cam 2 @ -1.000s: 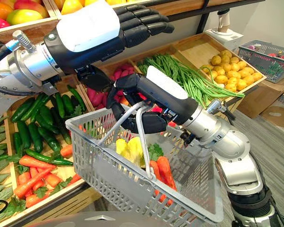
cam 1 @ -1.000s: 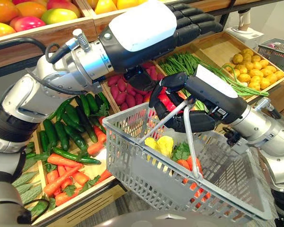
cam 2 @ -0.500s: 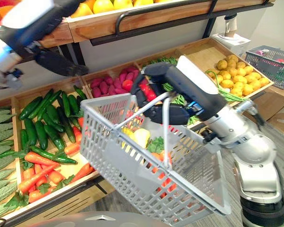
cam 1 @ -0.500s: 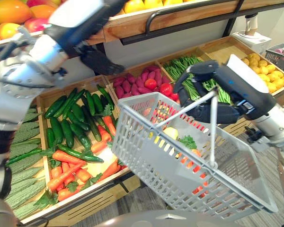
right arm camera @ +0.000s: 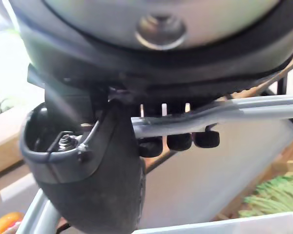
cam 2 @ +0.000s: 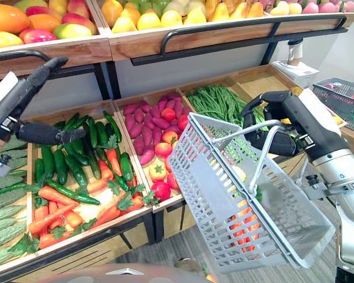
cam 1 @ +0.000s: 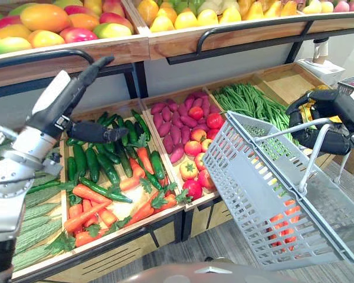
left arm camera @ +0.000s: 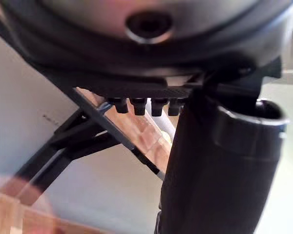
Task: Pick vegetable in the basket
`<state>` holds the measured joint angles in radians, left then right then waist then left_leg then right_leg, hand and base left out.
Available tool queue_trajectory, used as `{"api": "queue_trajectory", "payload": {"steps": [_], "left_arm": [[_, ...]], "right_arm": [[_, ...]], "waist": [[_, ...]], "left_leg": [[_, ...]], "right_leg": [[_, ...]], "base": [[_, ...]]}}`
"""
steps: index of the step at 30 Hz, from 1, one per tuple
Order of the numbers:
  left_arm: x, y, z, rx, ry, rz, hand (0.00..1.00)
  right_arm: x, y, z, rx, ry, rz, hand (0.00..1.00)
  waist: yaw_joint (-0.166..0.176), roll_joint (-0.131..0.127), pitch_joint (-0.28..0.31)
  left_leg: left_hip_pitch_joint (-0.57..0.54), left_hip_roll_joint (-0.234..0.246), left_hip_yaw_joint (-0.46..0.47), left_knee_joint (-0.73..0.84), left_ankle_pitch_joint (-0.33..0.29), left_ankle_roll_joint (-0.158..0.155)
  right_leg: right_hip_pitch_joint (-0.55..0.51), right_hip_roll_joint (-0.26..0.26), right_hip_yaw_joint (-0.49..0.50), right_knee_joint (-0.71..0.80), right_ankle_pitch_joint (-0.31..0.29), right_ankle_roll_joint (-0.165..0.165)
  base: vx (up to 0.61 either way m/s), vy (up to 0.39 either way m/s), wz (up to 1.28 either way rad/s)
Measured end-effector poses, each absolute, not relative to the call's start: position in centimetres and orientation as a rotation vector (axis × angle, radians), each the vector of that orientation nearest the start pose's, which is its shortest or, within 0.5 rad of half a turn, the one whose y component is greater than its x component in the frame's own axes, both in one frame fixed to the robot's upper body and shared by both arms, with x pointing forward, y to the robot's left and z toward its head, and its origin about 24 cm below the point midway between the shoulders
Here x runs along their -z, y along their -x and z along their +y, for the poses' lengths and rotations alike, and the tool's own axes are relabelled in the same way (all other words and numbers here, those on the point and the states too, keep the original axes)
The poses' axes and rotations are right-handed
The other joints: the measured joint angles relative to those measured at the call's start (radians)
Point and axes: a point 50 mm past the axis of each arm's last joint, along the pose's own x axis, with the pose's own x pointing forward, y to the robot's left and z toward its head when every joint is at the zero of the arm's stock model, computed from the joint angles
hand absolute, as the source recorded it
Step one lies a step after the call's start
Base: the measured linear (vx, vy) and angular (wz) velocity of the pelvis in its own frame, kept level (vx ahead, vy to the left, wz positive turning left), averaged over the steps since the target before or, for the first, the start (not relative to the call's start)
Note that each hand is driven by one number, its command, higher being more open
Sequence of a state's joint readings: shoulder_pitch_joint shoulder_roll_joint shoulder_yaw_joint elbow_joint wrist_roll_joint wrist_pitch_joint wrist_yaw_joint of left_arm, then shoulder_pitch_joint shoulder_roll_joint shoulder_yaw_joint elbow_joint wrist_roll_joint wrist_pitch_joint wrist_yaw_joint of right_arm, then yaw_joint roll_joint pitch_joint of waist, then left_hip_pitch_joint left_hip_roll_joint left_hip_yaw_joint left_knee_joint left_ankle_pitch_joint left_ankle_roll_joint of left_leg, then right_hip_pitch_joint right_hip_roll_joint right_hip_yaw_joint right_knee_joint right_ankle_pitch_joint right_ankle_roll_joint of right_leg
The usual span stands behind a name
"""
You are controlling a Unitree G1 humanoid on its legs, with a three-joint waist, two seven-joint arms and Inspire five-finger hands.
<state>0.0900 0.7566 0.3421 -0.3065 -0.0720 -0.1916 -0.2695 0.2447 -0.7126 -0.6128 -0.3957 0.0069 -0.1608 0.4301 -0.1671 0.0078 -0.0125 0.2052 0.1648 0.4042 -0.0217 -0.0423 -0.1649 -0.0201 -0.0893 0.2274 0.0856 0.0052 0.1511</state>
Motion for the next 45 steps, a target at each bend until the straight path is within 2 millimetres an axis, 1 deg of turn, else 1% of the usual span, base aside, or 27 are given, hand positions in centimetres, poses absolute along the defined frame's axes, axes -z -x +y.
{"api": "queue_trajectory", "payload": {"steps": [2,5,7,8,10,12,13,15,16,18,19,20,21,23,25,26,27,29,30,31,33,34,37,41,43,44,45], "left_arm": [[-17.9,-21.3,27.8,0.091,-0.759,-0.384,1.00],[-15.9,-20.3,29.4,-0.068,-0.630,-0.353,1.00],[-14.0,-19.1,31.2,-0.255,-0.500,-0.322,1.00],[-13.0,-18.1,32.2,-0.365,-0.420,-0.309,1.00],[-11.3,-16.2,33.4,-0.513,-0.356,-0.264,1.00],[-9.3,-14.4,34.5,-0.606,-0.280,-0.197,1.00],[-8.7,-14.1,34.8,-0.631,-0.256,-0.178,1.00],[-6.1,-12.2,36.3,-0.771,-0.163,-0.100,1.00],[-5.4,-11.6,36.6,-0.820,-0.129,-0.082,1.00],[-2.7,-8.5,37.8,-1.033,-0.009,-0.015,1.00],[-2.0,-7.7,37.9,-1.089,0.024,-0.002,1.00],[-1.1,-6.4,37.9,-1.170,0.067,0.023,1.00],[0.4,-4.1,37.7,-1.286,0.113,0.074,1.00],[1.7,-1.9,37.1,-1.369,0.130,0.148,1.00],[3.7,0.6,35.7,-1.427,0.161,0.261,1.00],[4.2,1.1,35.2,-1.436,0.173,0.287,1.00],[5.4,2.2,34.3,-1.452,0.199,0.350,1.00],[6.4,2.7,33.4,-1.454,0.234,0.400,1.00],[7.2,3.2,32.8,-1.454,0.255,0.440,1.00],[7.8,3.6,32.3,-1.452,0.274,0.476,1.00],[8.5,4.2,31.7,-1.455,0.297,0.518,1.00],[8.9,4.3,31.3,-1.446,0.311,0.536,1.00],[9.6,4.3,30.7,-1.429,0.337,0.568,1.00],[10.7,3.9,29.6,-1.379,0.379,0.624,1.00],[11.4,4.0,28.9,-1.349,0.405,0.671,1.00],[11.9,3.9,28.4,-1.328,0.424,0.709,1.00],[12.0,3.9,28.2,-1.316,0.430,0.720,1.00]], "right_arm": [[-19.4,-17.9,-31.2,-0.035,0.966,-0.243,0.00],[-18.3,-17.3,-33.4,0.047,0.974,-0.146,0.00],[-17.5,-16.3,-35.2,0.129,0.974,-0.073,0.00],[-17.0,-15.5,-36.3,0.188,0.963,-0.034,0.00],[-16.5,-14.6,-37.8,0.275,0.949,0.010,0.00],[-16.1,-13.5,-39.6,0.374,0.945,0.069,0.00],[-16.0,-13.2,-40.1,0.404,0.941,0.084,0.00],[-15.9,-12.1,-41.6,0.499,0.921,0.105,0.00],[-15.9,-11.9,-41.8,0.521,0.925,0.113,0.00],[-15.3,-10.9,-43.1,0.619,0.954,0.173,0.00],[-15.1,-10.5,-43.6,0.655,0.958,0.192,0.00],[-14.7,-9.9,-44.3,0.701,0.952,0.227,0.00],[-13.9,-9.0,-45.1,0.759,0.938,0.288,0.00],[-12.8,-8.3,-45.7,0.798,0.920,0.346,0.00],[-11.0,-7.0,-45.7,0.859,0.894,0.414,0.00],[-10.6,-6.7,-45.6,0.874,0.890,0.431,0.00],[-9.5,-5.8,-45.4,0.896,0.852,0.466,0.00],[-8.1,-5.1,-44.9,0.902,0.806,0.503,0.00],[-6.8,-4.5,-44.3,0.901,0.767,0.534,0.00],[-5.9,-3.6,-44.0,0.939,0.733,0.558,0.00],[-5.2,-2.6,-43.7,0.937,0.713,0.594,0.00],[-4.5,-2.0,-43.3,0.935,0.694,0.622,0.00],[-2.9,-1.3,-42.2,0.909,0.651,0.668,0.00],[0.8,0.7,-40.4,0.845,0.566,0.825,0.00],[2.5,1.5,-39.7,0.795,0.512,0.898,0.00],[3.8,1.9,-38.9,0.758,0.462,0.941,0.00],[4.3,2.0,-38.5,0.746,0.441,0.956,0.00]], "waist": [[0.000,-0.002,-0.002],[0.002,-0.008,-0.009],[0.000,-0.006,-0.012],[0.000,-0.006,-0.012],[0.001,-0.006,-0.012],[0.003,-0.010,-0.012],[0.003,-0.012,-0.013],[0.004,-0.017,-0.014],[0.005,-0.019,-0.014],[0.007,-0.030,-0.014],[0.009,-0.034,-0.014],[0.012,-0.039,-0.014],[0.019,-0.049,-0.014],[0.025,-0.057,-0.013],[0.024,-0.063,-0.012],[0.024,-0.063,-0.012],[0.025,-0.062,-0.012],[0.026,-0.061,-0.011],[0.031,-0.061,-0.011],[0.030,-0.062,-0.011],[0.028,-0.062,-0.011],[0.029,-0.063,-0.011],[0.039,-0.063,-0.011],[0.078,-0.064,-0.010],[0.084,-0.064,-0.010],[0.085,-0.064,-0.009],[0.085,-0.064,-0.009]], "left_leg": [[0.012,-0.001,-0.001,-0.014,0.003,0.002],[0.012,-0.001,-0.008,-0.029,0.012,-0.002],[0.013,-0.002,-0.021,-0.046,0.024,-0.003],[0.012,-0.002,-0.027,-0.054,0.030,-0.003],[0.011,0.000,-0.032,-0.059,0.035,-0.006],[0.007,0.000,-0.047,-0.059,0.036,-0.007],[0.004,0.000,-0.053,-0.058,0.037,-0.006],[-0.012,0.000,-0.074,-0.052,0.037,-0.006],[-0.014,0.000,-0.078,-0.051,0.037,-0.006],[-0.020,0.001,-0.089,-0.049,0.037,-0.005],[-0.021,0.001,-0.092,-0.048,0.037,-0.005],[-0.022,0.001,-0.093,-0.044,0.037,-0.005],[-0.025,0.002,-0.093,-0.031,0.031,-0.002],[-0.031,0.001,-0.096,-0.016,0.020,-0.001],[-0.062,0.002,-0.118,0.022,0.000,0.002],[-0.067,0.001,-0.123,0.029,-0.006,0.005],[-0.084,0.001,-0.136,0.046,-0.015,0.007],[-0.098,0.002,-0.148,0.060,-0.021,0.005],[-0.104,0.002,-0.158,0.066,-0.024,0.004],[-0.112,0.003,-0.167,0.072,-0.026,0.003],[-0.113,0.003,-0.170,0.074,-0.026,0.003],[-0.116,0.003,-0.179,0.076,-0.026,0.003],[-0.120,0.002,-0.187,0.081,-0.027,0.004],[-0.110,0.000,-0.202,0.083,-0.032,0.003],[-0.110,0.000,-0.208,0.088,-0.037,0.003],[-0.110,0.001,-0.215,0.091,-0.039,0.003],[-0.109,0.001,-0.217,0.092,-0.040,0.004]], "right_leg": [[0.005,0.001,-0.004,0.003,-0.007,-0.005],[0.003,0.001,-0.011,0.005,-0.013,-0.009],[0.002,0.001,-0.022,0.007,-0.015,-0.011],[0.001,0.001,-0.030,0.006,-0.016,-0.011],[0.001,0.002,-0.037,0.006,-0.016,-0.012],[0.004,-0.001,-0.051,0.008,-0.016,-0.011],[0.004,-0.003,-0.056,0.009,-0.017,-0.011],[0.003,-0.006,-0.070,0.012,-0.019,-0.010],[0.003,-0.007,-0.075,0.013,-0.021,-0.010],[0.003,-0.008,-0.086,0.018,-0.027,-0.010],[0.003,-0.009,-0.087,0.019,-0.028,-0.010],[0.003,-0.009,-0.089,0.020,-0.030,-0.010],[0.004,-0.011,-0.088,0.023,-0.035,-0.010],[0.005,-0.014,-0.090,0.028,-0.040,-0.010],[0.003,-0.023,-0.106,0.033,-0.047,-0.008],[0.003,-0.026,-0.111,0.033,-0.048,-0.008],[0.003,-0.030,-0.122,0.034,-0.056,-0.004],[0.003,-0.033,-0.136,0.034,-0.063,-0.003],[0.004,-0.034,-0.145,0.038,-0.071,-0.010],[0.003,-0.035,-0.153,0.043,-0.075,-0.012],[0.002,-0.037,-0.158,0.053,-0.082,-0.012],[0.005,-0.039,-0.167,0.055,-0.086,-0.010],[0.000,-0.040,-0.174,0.077,-0.099,-0.012],[0.001,-0.046,-0.194,0.123,-0.137,-0.016],[0.002,-0.046,-0.199,0.135,-0.149,-0.016],[0.004,-0.047,-0.206,0.146,-0.161,-0.017],[0.003,-0.047,-0.208,0.150,-0.166,-0.017]], "base": [[-0.05,-0.008,0.06],[-0.04,-0.013,0.07],[-0.02,-0.014,0.15],[-0.01,-0.012,0.14],[0.01,-0.009,0.11],[0.01,-0.004,0.17],[0.01,-0.001,0.25],[0.01,-0.003,0.25],[0.01,-0.003,0.19],[0.01,0.000,0.14],[0.02,0.004,0.08],[0.00,0.000,0.00],[0.00,0.000,0.00],[0.01,0.008,0.04],[0.00,0.012,0.20],[0.00,0.003,0.28],[-0.01,-0.003,0.23],[-0.01,-0.009,0.25],[-0.01,-0.020,0.27],[-0.01,-0.019,0.19],[0.00,-0.013,0.12],[0.00,-0.013,0.15],[0.00,-0.014,0.14],[0.02,-0.020,0.15],[0.04,-0.019,0.14],[0.05,-0.021,0.11],[0.07,-0.024,0.11]]}}
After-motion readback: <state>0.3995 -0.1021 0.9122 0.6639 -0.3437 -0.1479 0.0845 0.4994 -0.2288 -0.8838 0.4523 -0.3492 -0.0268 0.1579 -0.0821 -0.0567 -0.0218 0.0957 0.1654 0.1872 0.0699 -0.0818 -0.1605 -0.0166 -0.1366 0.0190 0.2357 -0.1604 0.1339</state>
